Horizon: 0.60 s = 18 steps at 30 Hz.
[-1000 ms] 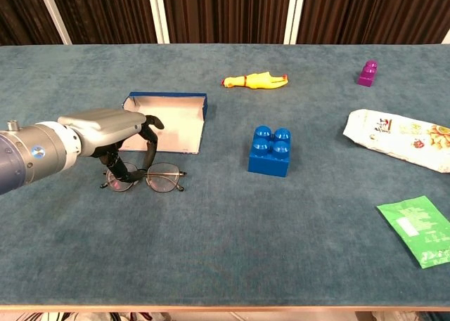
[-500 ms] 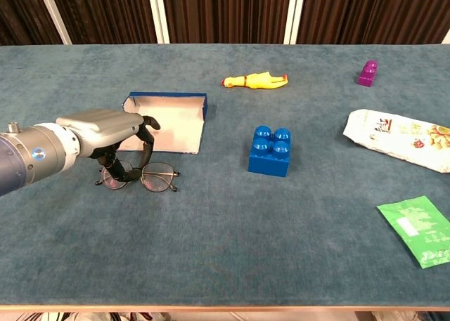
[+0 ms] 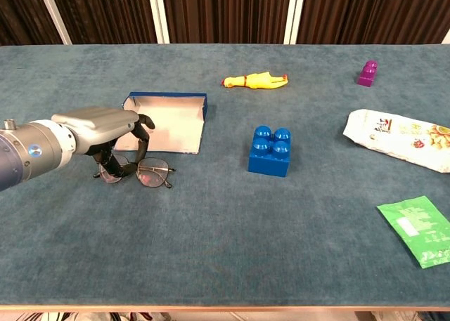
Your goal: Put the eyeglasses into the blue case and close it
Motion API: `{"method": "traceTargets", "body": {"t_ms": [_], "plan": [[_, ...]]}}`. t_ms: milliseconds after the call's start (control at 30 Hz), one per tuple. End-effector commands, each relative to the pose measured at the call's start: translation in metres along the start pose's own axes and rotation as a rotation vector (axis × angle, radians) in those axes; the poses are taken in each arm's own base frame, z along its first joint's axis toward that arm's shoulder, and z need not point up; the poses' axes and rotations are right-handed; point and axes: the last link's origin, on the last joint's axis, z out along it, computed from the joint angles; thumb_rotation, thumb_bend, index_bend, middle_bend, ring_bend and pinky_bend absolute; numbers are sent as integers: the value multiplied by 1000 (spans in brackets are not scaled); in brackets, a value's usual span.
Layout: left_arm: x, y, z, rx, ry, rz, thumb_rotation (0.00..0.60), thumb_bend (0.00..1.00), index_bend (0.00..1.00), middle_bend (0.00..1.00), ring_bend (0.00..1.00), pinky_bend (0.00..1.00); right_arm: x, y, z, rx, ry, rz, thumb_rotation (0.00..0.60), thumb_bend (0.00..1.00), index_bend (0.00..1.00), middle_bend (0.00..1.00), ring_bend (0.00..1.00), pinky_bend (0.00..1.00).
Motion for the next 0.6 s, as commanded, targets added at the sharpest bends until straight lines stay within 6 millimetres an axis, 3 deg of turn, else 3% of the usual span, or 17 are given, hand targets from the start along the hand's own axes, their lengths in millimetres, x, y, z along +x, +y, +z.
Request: {"method": "traceTargets", "body": {"t_ms": [33, 400, 600], "plan": [[9, 0, 2, 10, 32, -9, 600, 430, 601, 116, 0, 0, 0, 0, 0, -1, -1, 1, 600, 60, 78, 0, 0, 174], [41, 2, 23, 51, 90, 7, 600, 430, 605, 114, 0, 0, -1, 0, 0, -3, -5, 2, 600, 60, 78, 0, 0, 174], [60, 0, 44, 106, 110, 15, 600, 430, 605, 114, 0, 0, -1, -1, 0, -5, -8, 5, 600, 60, 78, 0, 0, 174]]}}
